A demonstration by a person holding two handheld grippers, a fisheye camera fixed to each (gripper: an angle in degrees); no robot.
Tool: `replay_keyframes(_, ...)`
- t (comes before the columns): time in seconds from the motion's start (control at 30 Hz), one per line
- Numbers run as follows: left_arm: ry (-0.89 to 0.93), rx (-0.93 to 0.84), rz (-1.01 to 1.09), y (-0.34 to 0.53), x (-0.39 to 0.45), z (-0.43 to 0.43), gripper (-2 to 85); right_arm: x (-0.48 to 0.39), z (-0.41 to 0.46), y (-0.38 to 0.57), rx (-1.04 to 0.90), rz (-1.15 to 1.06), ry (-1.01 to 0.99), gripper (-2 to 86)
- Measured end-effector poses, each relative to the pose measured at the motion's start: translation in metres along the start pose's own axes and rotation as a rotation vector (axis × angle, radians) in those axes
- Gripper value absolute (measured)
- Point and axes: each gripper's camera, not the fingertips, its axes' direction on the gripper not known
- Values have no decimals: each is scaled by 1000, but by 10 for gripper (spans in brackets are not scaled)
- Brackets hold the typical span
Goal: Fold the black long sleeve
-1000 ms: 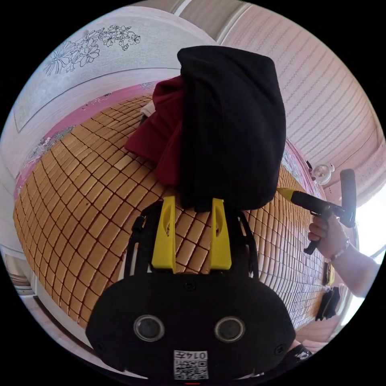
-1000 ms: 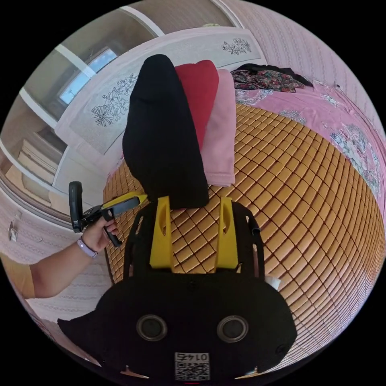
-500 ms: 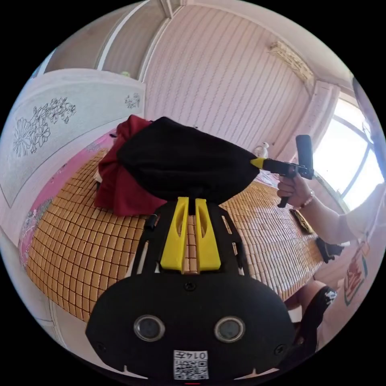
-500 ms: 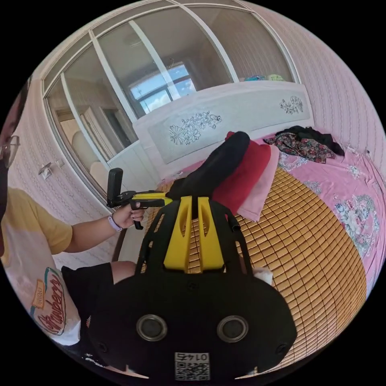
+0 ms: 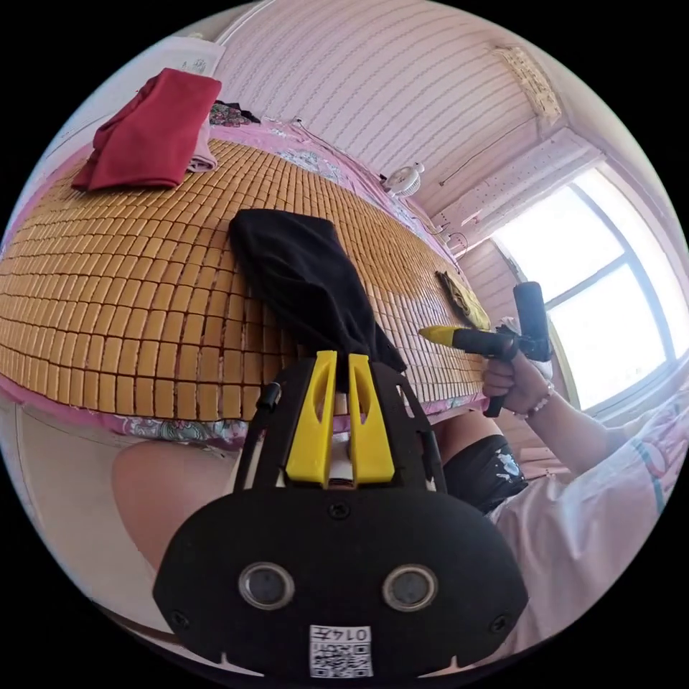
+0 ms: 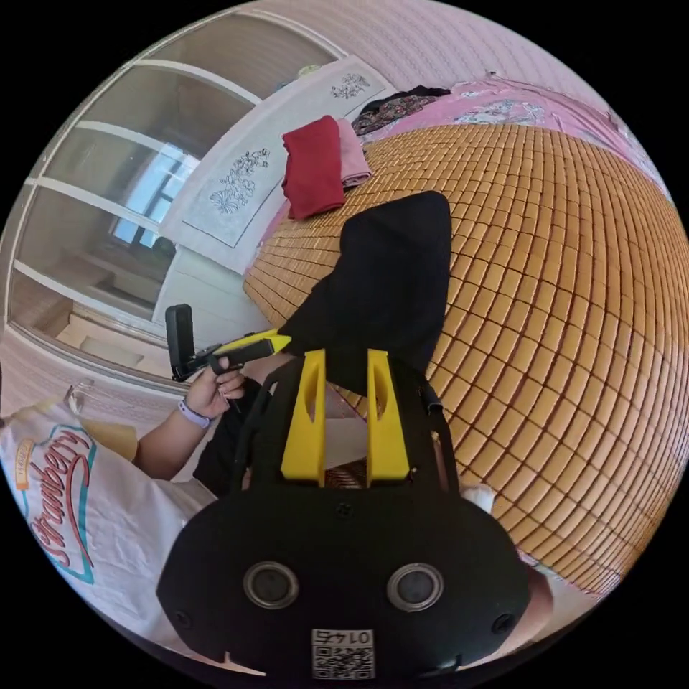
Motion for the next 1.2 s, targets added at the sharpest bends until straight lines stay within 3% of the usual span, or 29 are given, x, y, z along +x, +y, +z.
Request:
replay_keyframes(0.1,-37,-23,80,8,24,-6,28,-8,19,3,16,58,-98,129)
replay_keyframes(0.2,-33,-48,126,13,43,-2,29,-16,51,-1,-77,67,-42,133)
replay_keyframes(0.37,-97,-118,200,21,66,11,32,-16,63,-3,-150,57,-73,19)
replay_keyframes(0.57,49,-48,69,21,42,1,15,-10,31,9,-106,-17,-42,0)
replay_keyframes(0.7,-17,-62,52,19,37,2,-7,11,-7,24,44,78,-58,-1)
replay_keyframes(0.77,-49,-111,21,17,32,11,-8,22,-30,33,104,99,-22,0)
replay_keyframes(0.93,-58,-171,-87,10,27,23,-4,62,-86,65,205,250,290,13)
replay_keyframes(1.07,-62,-210,-219,9,22,29,42,75,-92,80,162,282,408,57)
replay_keyframes(1.2,-82,-221,-273,9,30,39,87,67,-75,84,70,175,534,103)
